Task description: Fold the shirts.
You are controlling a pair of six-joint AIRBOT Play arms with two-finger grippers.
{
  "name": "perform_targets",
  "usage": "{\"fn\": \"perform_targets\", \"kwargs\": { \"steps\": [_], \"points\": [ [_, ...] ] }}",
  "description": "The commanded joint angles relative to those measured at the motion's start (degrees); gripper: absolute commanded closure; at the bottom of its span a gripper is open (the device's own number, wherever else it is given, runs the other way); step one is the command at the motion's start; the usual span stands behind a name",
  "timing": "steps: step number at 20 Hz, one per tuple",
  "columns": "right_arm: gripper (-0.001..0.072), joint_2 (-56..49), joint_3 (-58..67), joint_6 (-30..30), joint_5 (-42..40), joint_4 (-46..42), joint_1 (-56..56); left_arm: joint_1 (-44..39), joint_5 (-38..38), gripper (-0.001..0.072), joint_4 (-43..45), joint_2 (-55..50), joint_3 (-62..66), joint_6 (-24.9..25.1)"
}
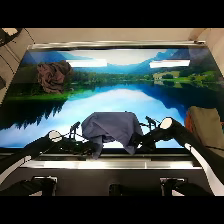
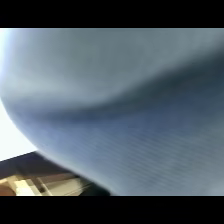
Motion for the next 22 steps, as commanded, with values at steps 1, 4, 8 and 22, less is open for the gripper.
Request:
{"fn": "perform_targets", "kwargs": {
  "steps": [1,4,8,22],
  "points": [
    [0.0019,-1.05,-1.77,0.02,-9.75,2.78,6.51,0.07,0.0,0.0684,-0.02,1.46,0.07,1.22],
    [0.0656,-0.55,0.13,-0.37,-12.33,1.11,10.36,0.48,0.09,0.0685,0.92,4.96,0.39,1.42],
    [0.0656,8.02,11.32,-3.41,-4.74,-15.47,7.45,5.16,-0.52,0.0686,12.81,17.16,10.21,1.6],
    [0.0655,43.87,53.94,3.08,-18.6,-43.93,-4.31,36.59,13.62,0.0686,20.79,35.34,71.52,-7.32]
  ]
}}
